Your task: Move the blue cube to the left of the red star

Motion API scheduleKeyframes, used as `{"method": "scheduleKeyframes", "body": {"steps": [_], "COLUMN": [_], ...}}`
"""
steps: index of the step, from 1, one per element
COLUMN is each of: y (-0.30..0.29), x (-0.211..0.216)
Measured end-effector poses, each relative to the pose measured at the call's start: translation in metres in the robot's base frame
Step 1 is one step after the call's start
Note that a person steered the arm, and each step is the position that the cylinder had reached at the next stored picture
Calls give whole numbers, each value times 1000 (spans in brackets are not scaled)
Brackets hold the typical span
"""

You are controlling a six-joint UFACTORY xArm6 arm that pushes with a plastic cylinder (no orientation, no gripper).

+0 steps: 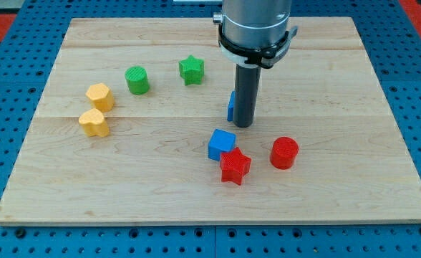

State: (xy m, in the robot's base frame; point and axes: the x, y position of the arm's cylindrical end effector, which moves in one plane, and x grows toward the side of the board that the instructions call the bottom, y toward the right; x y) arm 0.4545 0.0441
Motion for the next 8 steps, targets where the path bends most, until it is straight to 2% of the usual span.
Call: {"method": "scheduleKeyframes", "body": {"steps": [2,4,6,8], "y": [-73,-36,56,27], "x": [-1,-36,-24,1]}}
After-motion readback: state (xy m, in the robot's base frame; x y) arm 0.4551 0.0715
